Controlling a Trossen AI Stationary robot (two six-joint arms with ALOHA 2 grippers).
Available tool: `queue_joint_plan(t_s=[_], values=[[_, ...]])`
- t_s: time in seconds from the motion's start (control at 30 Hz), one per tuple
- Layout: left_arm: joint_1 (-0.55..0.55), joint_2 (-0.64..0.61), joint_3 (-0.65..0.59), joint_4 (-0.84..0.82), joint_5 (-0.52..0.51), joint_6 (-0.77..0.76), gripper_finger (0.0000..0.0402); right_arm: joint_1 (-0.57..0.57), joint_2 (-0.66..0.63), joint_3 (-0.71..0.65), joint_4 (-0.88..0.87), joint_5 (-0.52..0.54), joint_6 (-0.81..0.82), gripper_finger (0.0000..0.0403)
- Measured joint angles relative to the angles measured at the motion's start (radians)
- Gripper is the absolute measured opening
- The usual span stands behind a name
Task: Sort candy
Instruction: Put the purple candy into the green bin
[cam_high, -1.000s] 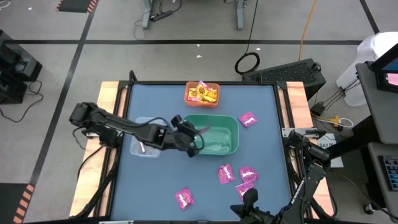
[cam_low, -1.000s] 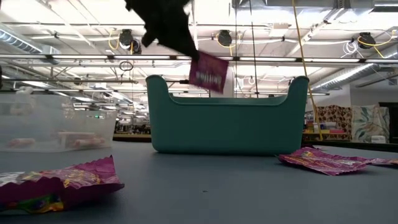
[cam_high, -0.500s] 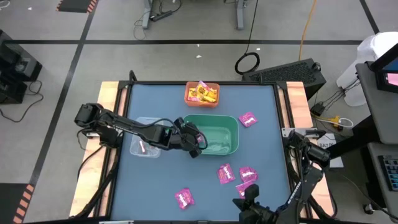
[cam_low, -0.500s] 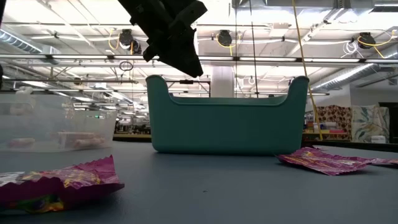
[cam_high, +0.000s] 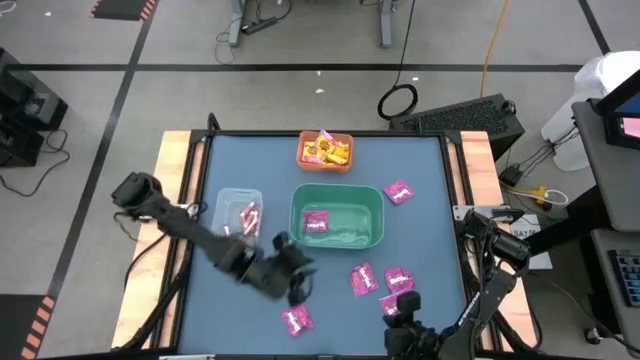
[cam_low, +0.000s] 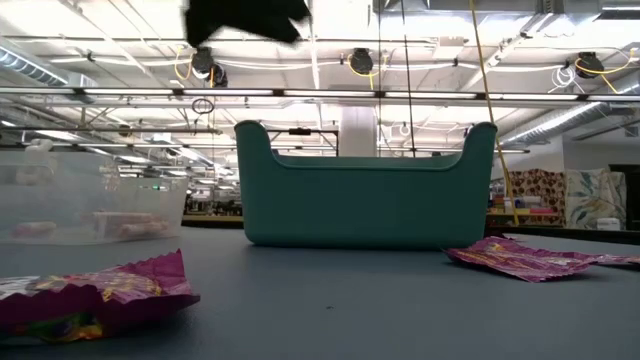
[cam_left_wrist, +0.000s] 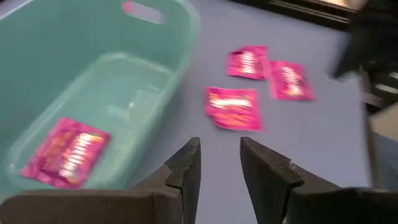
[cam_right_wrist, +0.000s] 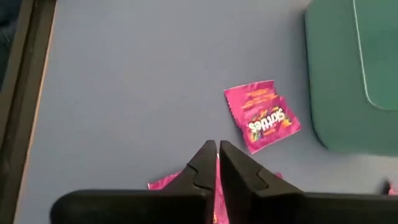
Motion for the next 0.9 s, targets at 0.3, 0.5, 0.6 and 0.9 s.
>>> queue_joint_plan(t_s=[0.3, 0.5, 0.6, 0.9], values=[[-0.268, 0.004, 0.000, 0.021, -0.308, -0.028, 0.0118, -0.036, 0.000, -0.082, -0.046, -0.145, -0.015, 0.0101], [-0.308, 0.044, -0.001, 0.075, -0.397, -0.027, 0.0118, -0.060, 0.000, -0.106, -0.051, -0.099, 0.001, 0.0148], [-0.300, 0.068, -0.001, 0.105, -0.400, -0.027, 0.0118, -0.066, 0.000, -0.116, -0.041, -0.048, -0.062, 0.0165], [-0.276, 0.116, -0.001, 0.147, -0.391, -0.026, 0.0118, -0.115, 0.000, -0.195, 0.064, -0.043, -0.228, 0.0180]])
